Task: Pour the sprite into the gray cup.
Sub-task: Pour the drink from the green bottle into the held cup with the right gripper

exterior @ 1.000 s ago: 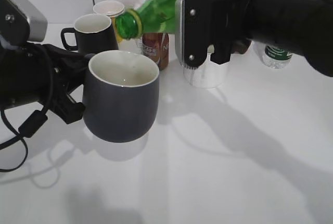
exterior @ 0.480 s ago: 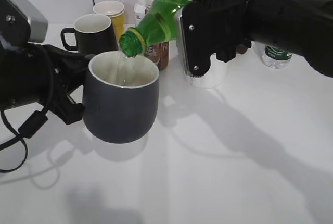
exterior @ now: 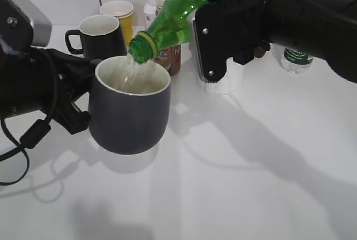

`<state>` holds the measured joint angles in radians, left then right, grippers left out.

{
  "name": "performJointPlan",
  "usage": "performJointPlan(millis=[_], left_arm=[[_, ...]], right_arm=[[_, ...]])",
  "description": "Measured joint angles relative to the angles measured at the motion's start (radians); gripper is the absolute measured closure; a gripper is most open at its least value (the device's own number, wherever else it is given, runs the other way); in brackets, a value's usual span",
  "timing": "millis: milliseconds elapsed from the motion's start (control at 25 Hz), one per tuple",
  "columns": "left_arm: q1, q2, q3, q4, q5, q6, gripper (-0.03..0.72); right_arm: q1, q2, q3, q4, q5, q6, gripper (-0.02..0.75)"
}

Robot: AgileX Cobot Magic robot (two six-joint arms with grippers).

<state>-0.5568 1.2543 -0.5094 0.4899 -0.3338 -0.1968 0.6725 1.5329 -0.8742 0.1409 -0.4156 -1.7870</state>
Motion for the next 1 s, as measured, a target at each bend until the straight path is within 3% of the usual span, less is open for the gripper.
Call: performJointPlan(millis=[1000], left_arm=[[0.0,0.0,0.0,0.003,0.006,0.0,0.639]], right_arm=[[0.0,0.0,0.0,0.024,0.016,-0.001,0.318]])
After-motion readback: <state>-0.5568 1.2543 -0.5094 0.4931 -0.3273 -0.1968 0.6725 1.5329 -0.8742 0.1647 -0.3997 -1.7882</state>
